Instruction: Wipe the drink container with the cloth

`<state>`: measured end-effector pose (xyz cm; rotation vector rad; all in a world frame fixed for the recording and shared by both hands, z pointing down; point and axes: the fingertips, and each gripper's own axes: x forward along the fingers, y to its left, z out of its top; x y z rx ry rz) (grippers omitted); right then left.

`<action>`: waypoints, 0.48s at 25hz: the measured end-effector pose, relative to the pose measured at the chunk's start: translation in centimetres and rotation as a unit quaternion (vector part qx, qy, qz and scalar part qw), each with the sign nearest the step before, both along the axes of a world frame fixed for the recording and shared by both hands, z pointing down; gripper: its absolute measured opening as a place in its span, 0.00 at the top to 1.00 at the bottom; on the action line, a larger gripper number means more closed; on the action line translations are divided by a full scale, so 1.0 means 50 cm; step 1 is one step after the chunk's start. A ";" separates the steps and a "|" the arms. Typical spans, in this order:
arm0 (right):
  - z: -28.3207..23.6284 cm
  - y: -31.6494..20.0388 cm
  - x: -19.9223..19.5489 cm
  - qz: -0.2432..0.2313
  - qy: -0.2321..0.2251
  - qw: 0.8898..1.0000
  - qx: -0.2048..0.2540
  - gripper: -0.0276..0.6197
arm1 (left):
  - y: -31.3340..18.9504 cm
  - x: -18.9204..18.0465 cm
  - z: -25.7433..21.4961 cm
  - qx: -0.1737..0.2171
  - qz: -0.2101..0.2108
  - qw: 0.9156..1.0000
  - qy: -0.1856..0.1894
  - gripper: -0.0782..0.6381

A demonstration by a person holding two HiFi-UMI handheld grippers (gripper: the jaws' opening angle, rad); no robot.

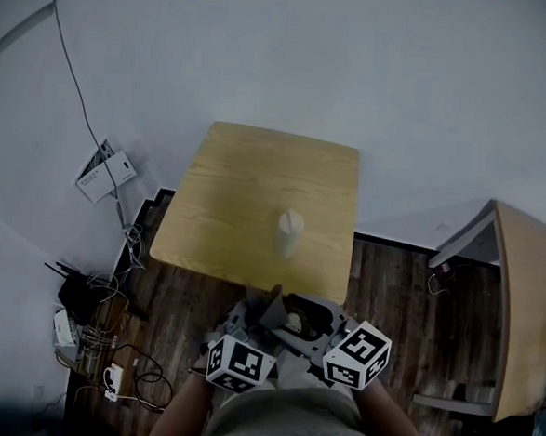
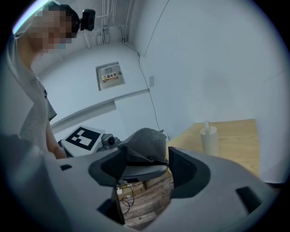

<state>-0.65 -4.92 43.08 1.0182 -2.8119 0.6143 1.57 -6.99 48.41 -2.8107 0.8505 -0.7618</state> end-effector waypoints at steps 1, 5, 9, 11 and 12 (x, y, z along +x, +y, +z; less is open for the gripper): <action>0.000 0.007 -0.007 -0.003 0.001 1.000 -0.001 0.57 | 0.011 -0.002 -0.004 0.000 0.002 1.000 0.003 0.87; 0.002 0.034 -0.033 -0.013 0.018 1.000 0.007 0.56 | 0.053 -0.008 -0.013 0.002 0.009 1.000 0.012 0.87; 0.007 0.053 -0.061 -0.030 0.047 0.998 0.017 0.56 | 0.089 -0.013 -0.015 0.000 0.014 1.000 0.017 0.87; 0.009 0.063 -0.071 -0.036 0.054 0.998 0.019 0.57 | 0.100 -0.017 -0.015 -0.002 0.011 1.000 0.020 0.87; 0.009 0.067 -0.075 -0.035 0.058 0.997 0.022 0.60 | 0.103 -0.020 -0.014 -0.004 0.007 1.000 0.021 0.87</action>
